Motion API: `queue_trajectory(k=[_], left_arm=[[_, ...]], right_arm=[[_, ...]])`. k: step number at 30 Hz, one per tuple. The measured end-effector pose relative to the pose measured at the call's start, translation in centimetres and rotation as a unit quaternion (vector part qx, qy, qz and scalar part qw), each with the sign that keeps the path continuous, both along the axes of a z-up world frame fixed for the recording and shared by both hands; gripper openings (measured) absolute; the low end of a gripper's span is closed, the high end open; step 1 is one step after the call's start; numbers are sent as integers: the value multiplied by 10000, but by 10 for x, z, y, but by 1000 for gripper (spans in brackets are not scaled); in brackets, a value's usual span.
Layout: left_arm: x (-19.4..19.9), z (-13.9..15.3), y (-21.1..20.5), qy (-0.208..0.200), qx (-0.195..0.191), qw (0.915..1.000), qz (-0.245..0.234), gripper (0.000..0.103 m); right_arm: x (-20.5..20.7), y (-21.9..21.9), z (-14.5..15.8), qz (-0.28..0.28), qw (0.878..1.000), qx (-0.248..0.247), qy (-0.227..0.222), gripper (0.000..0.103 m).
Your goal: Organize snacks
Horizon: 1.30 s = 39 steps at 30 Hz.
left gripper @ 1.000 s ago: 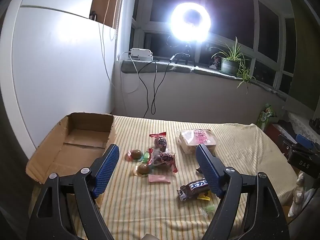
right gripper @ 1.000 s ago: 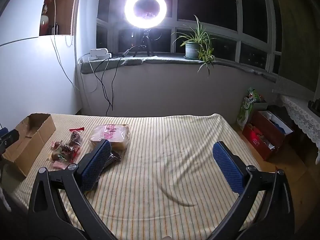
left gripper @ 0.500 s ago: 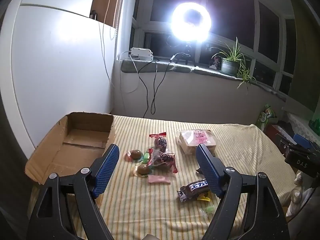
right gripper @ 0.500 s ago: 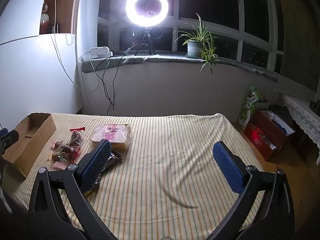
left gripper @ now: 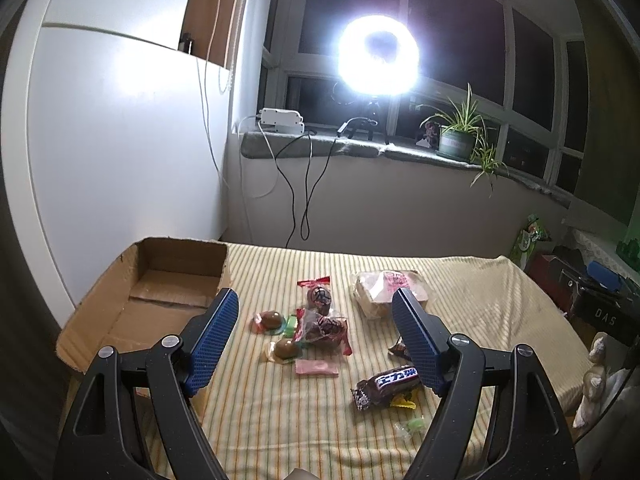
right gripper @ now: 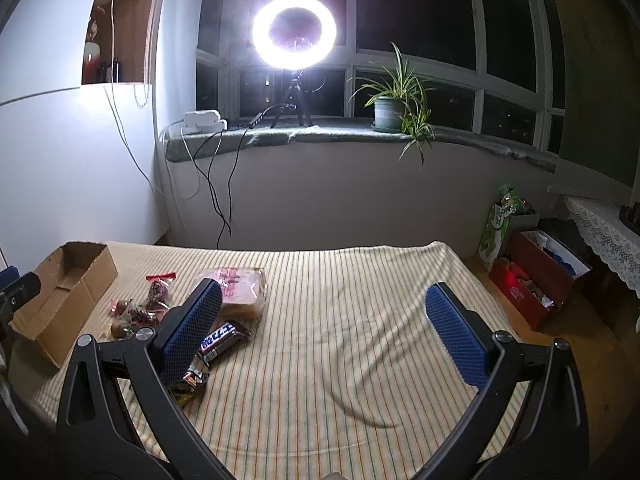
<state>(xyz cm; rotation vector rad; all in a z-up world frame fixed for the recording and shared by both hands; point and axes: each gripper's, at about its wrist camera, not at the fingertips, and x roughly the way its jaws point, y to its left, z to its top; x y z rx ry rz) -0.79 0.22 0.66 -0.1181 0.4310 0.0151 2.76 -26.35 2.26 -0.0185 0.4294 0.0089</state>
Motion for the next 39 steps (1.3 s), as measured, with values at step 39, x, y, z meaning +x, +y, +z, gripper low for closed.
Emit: queue_trajectory(k=[39], left_arm=[[2, -2, -5, 66, 16, 10000, -56, 79]], right_arm=[[2, -1, -1, -23, 10000, 23, 13, 103]])
